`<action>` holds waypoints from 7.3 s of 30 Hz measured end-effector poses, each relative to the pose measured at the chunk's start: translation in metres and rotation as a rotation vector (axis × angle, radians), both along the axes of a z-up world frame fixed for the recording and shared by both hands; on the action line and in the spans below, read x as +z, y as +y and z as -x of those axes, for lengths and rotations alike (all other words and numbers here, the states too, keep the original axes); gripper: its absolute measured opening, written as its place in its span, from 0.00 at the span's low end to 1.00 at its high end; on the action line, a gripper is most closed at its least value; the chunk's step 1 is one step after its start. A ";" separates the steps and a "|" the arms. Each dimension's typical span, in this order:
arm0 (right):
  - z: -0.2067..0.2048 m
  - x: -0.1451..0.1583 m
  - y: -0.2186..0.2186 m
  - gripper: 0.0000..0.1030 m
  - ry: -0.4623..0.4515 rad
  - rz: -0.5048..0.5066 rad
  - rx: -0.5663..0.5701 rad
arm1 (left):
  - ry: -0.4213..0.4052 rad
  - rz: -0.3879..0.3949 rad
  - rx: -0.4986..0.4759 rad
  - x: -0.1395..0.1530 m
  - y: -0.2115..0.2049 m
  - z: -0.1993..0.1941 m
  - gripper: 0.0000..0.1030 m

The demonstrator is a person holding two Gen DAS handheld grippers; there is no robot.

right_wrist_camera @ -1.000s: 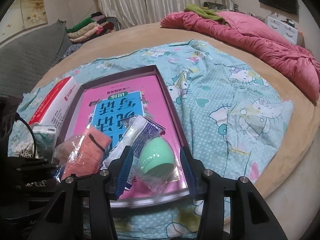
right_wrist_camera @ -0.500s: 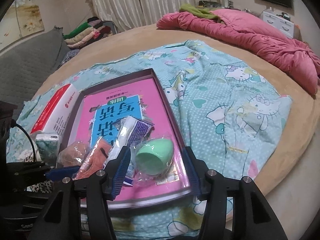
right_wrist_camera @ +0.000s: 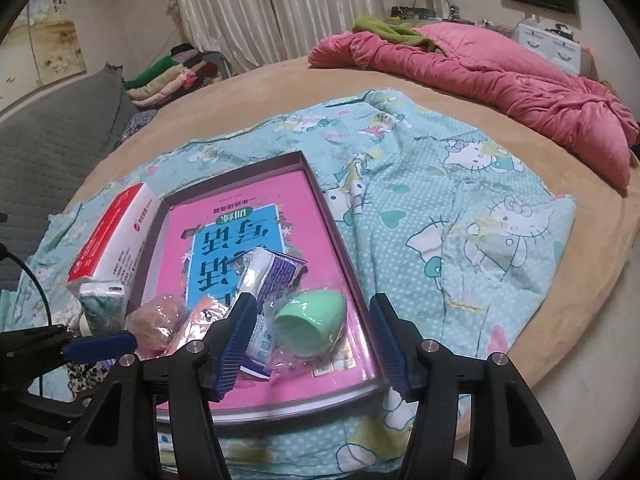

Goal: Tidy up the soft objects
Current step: 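Open both tools and move them back toward the items beside the pink box, then grasp the white floral scrunchie with the left tool while the right tool grasps the green tissue pack, then carry the white scrunchie and the green tissue pack over the pink box with both tools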

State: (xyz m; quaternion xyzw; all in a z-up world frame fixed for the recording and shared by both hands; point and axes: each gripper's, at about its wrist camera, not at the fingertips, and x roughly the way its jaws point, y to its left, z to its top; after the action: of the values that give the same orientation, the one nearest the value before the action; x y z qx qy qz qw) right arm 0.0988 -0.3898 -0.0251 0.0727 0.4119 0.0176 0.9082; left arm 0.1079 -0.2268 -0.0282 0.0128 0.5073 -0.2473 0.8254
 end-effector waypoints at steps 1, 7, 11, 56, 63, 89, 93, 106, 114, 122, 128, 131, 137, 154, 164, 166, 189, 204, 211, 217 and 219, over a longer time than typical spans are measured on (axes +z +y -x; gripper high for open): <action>0.000 0.001 0.001 0.59 -0.001 0.002 0.003 | -0.006 -0.002 0.005 0.002 0.002 0.001 0.59; 0.001 0.007 0.009 0.69 -0.007 0.023 0.008 | -0.042 -0.009 0.034 0.015 0.012 0.006 0.67; 0.003 0.013 0.014 0.71 -0.016 0.035 0.015 | -0.060 -0.021 0.055 0.021 0.021 0.010 0.72; 0.041 0.095 0.130 0.76 -0.132 0.123 0.225 | -0.181 -0.111 0.311 0.072 0.143 0.045 0.75; 0.046 0.106 0.141 0.76 -0.152 0.131 0.251 | -0.191 -0.105 0.373 0.080 0.169 0.049 0.75; 0.050 0.065 0.169 0.76 -0.093 0.124 0.339 | -0.115 -0.028 0.614 0.044 0.291 0.047 0.75; 0.046 0.050 0.175 0.76 -0.065 0.127 0.358 | -0.091 -0.012 0.555 0.025 0.281 0.042 0.76; 0.028 0.013 0.185 0.76 0.003 0.145 0.363 | 0.049 0.139 0.544 -0.040 0.290 -0.001 0.76; 0.006 0.000 0.189 0.76 0.046 0.125 0.343 | 0.059 0.183 0.510 -0.055 0.292 -0.015 0.64; -0.021 -0.009 0.197 0.76 0.046 0.062 0.342 | 0.055 0.250 0.473 -0.062 0.294 -0.021 0.30; -0.041 -0.018 0.201 0.76 0.068 0.053 0.368 | 0.047 0.270 0.471 -0.063 0.296 -0.022 0.20; -0.050 -0.023 0.206 0.76 0.090 0.046 0.406 | 0.037 0.266 0.467 -0.063 0.295 -0.020 0.20; -0.058 -0.027 0.210 0.64 0.099 0.024 0.430 | 0.030 0.274 0.460 -0.063 0.296 -0.018 0.19; -0.030 0.010 0.196 0.45 -0.006 -0.035 0.412 | -0.075 0.275 0.460 -0.040 0.296 -0.005 0.12; -0.013 0.039 0.175 0.45 -0.062 -0.054 0.376 | -0.153 0.276 0.479 -0.004 0.293 0.021 0.12; -0.010 0.043 0.170 0.45 -0.071 -0.058 0.369 | -0.177 0.281 0.478 0.009 0.291 0.028 0.12; 0.024 0.116 0.080 0.45 -0.252 -0.064 0.201 | -0.273 0.232 0.327 0.095 0.197 0.052 0.12; 0.037 0.133 0.025 0.45 -0.307 -0.107 0.090 | -0.256 0.173 0.192 0.102 0.115 0.051 0.12; 0.038 0.127 0.012 0.45 -0.306 -0.120 0.068 | -0.255 0.128 0.154 0.100 0.088 0.045 0.12; 0.036 0.121 0.003 0.45 -0.294 -0.138 0.069 | -0.250 0.093 0.138 0.096 0.070 0.038 0.12; 0.034 0.119 0.001 0.45 -0.288 -0.129 0.070 | -0.243 0.086 0.133 0.090 0.066 0.036 0.13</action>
State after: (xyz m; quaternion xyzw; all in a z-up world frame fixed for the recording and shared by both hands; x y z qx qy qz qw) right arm 0.0643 -0.3891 0.0940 0.1132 0.2777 0.0860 0.9501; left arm 0.0723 -0.1610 0.0622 -0.0265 0.3924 -0.2102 0.8950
